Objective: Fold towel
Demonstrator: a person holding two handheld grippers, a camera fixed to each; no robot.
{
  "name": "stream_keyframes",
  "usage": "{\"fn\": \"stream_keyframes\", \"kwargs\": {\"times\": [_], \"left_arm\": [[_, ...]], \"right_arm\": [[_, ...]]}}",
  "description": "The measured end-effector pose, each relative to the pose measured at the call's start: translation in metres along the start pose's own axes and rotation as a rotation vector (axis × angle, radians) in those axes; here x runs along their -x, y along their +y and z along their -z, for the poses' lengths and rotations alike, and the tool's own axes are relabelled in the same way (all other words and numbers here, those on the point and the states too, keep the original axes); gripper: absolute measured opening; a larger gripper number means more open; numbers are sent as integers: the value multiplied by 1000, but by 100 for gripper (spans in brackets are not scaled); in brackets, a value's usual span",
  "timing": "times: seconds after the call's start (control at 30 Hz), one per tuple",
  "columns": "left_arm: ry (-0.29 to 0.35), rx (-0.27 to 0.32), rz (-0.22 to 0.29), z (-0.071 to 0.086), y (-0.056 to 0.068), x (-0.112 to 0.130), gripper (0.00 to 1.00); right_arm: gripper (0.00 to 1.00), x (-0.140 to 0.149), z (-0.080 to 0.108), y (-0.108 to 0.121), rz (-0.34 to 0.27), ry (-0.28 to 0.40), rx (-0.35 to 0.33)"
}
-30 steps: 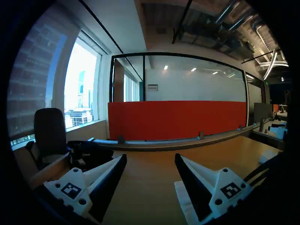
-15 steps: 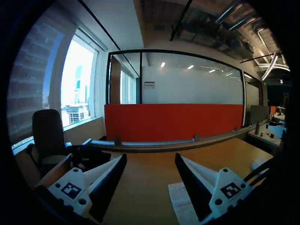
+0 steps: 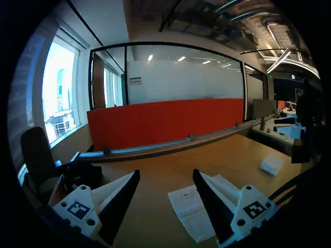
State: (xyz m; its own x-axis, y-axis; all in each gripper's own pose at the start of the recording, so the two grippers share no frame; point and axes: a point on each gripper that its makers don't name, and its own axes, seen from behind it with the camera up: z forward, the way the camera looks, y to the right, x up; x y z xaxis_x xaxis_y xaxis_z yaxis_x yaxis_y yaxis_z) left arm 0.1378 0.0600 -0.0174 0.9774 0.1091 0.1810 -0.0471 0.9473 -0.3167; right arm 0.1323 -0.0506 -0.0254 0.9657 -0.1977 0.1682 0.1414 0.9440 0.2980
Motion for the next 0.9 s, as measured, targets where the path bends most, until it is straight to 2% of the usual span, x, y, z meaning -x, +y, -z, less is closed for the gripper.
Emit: {"fn": "stream_keyframes", "kwargs": {"times": [0.17,0.47,0.67,0.9], "left_arm": [[-49,52,-38,-1,10,11,95],[-120,109,-102,-3,26,35,95],[-160,138,-115,-7,34,59,95],[-202,158,-118,-11,41,88,95]], "right_arm": [[100,2,-3,-19,29,-46,-92],[100,18,-2,-43,86,-123,-197],[100,40,-6,-55,115,-173,-234],[100,58,-11,-66,120,-205,-267]]}}
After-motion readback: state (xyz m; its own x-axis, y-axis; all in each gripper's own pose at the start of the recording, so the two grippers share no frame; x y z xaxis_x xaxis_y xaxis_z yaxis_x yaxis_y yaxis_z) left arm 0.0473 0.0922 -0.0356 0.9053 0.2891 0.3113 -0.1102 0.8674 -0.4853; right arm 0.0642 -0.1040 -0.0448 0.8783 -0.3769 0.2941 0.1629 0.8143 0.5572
